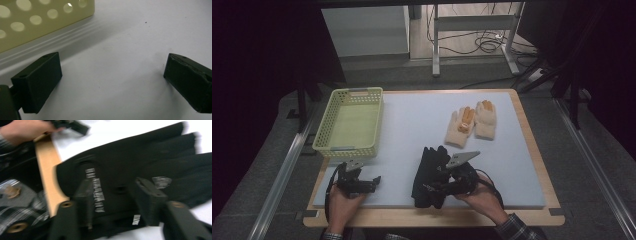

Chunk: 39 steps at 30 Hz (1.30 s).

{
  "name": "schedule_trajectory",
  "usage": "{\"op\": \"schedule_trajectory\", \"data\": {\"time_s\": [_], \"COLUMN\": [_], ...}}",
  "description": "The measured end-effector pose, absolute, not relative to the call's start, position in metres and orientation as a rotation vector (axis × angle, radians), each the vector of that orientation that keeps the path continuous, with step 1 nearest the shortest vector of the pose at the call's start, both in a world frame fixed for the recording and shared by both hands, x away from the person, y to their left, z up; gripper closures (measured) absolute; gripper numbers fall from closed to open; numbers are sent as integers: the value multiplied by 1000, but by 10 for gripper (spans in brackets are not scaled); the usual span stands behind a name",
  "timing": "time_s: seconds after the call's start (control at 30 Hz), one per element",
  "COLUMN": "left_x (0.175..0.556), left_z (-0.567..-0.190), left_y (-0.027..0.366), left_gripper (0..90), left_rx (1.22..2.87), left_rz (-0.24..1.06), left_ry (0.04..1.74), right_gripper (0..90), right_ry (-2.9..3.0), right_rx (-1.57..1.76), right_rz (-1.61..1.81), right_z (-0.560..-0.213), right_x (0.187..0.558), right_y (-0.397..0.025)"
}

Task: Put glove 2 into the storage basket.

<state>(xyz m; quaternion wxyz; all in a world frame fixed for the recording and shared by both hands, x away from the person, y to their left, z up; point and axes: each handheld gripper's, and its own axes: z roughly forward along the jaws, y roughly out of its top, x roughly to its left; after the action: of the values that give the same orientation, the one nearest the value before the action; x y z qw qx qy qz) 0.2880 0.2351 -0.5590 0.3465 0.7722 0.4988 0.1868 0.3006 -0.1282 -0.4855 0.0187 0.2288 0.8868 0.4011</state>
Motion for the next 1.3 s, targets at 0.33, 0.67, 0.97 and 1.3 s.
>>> {"op": "schedule_trajectory", "data": {"time_s": [0.33,0.67,0.97,1.3], "left_x": [288,288,288,288], "left_z": [-559,-559,-559,-559], "left_y": [235,235,235,235], "left_gripper": [21,21,21,22], "left_rx": [2002,2003,2001,2002], "left_rz": [485,485,485,485], "left_ry": [1294,1294,1295,1295], "right_gripper": [841,870,569,817], "right_ry": [2759,2745,2745,2722], "right_rx": [529,482,620,726], "right_rz": [1086,1042,1154,1199], "right_z": [-506,-481,-485,-510], "right_x": [266,260,273,290], "right_y": [-111,-124,-146,-176]}}
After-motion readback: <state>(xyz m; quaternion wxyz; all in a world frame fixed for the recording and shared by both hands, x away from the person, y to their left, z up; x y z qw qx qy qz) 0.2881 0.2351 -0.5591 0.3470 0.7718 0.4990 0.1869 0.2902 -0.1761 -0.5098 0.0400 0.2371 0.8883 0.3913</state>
